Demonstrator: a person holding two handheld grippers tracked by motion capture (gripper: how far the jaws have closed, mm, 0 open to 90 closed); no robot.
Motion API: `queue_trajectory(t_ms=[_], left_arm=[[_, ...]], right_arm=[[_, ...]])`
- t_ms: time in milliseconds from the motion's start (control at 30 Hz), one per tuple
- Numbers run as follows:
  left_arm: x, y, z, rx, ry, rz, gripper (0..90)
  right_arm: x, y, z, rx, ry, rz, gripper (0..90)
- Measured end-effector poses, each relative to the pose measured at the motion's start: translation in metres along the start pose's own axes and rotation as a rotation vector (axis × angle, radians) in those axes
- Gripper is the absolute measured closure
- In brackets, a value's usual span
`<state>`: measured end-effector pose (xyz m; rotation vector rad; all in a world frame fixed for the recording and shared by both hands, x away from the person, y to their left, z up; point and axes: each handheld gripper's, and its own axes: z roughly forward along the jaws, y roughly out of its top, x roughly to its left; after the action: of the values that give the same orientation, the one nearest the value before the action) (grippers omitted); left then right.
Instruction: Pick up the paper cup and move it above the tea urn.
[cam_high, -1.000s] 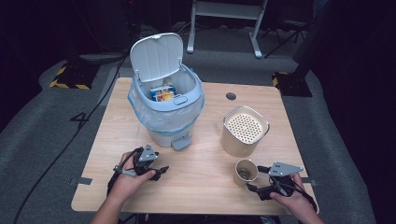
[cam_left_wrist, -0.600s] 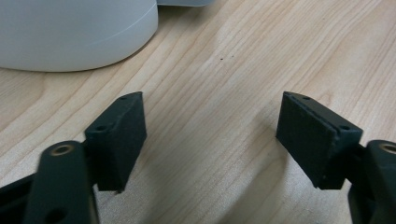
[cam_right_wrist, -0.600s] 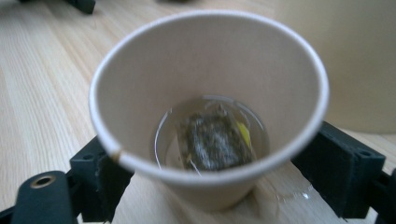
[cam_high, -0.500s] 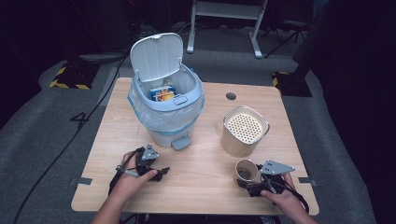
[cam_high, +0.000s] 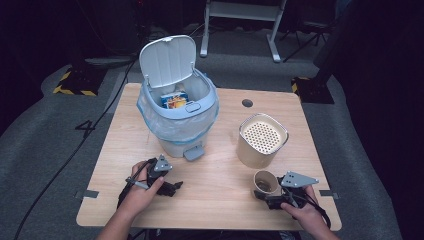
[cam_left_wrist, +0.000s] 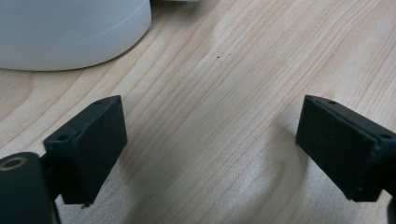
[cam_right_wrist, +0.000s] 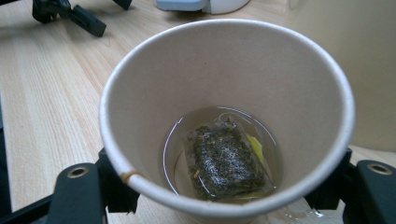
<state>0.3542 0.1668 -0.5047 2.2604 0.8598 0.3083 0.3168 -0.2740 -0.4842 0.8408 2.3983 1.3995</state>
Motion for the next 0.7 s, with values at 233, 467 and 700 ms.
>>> queue_trajectory(t_ms=[233,467,700], left_arm=[[0.001,0.001,0.001,0.008,0.008,-0.006,5.5],[0.001,0.001,0.002,0.016,0.018,-0.007,3.1],[0.001,0.001,0.002,0.016,0.017,-0.007,2.8]], right_arm=[[-0.003,0.014,-0.015,-0.009,-0.011,-0.006,29.7],[-0.008,0.031,-0.034,-0.018,-0.034,-0.020,30.0],[-0.016,0.050,-0.051,-0.019,-0.045,-0.042,30.1]])
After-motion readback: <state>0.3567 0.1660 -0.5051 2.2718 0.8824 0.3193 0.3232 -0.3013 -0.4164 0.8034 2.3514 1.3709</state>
